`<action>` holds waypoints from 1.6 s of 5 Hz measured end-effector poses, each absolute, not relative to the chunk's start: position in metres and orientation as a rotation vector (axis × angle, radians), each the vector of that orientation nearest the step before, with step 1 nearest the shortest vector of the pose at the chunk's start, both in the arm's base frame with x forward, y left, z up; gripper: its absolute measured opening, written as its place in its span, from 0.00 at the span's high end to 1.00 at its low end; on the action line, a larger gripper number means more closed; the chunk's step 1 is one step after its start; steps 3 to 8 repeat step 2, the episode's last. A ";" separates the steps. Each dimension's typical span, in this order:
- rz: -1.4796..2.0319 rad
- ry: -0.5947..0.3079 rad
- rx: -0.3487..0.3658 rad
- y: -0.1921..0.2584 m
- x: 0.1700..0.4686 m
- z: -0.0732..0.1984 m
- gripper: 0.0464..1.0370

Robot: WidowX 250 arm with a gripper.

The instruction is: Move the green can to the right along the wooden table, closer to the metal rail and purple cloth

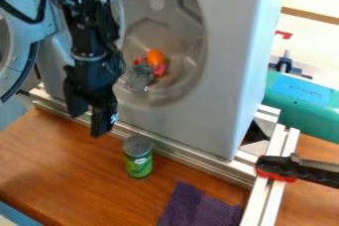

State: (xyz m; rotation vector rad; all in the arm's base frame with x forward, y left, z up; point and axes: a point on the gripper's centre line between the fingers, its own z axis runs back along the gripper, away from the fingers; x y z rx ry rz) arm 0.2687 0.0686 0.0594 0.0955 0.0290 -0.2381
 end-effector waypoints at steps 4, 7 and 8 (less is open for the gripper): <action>-0.179 -0.061 0.032 0.066 0.293 0.083 0.04; -0.179 -0.061 0.032 0.066 0.293 0.083 0.04; -0.179 -0.061 0.032 0.066 0.293 0.083 0.04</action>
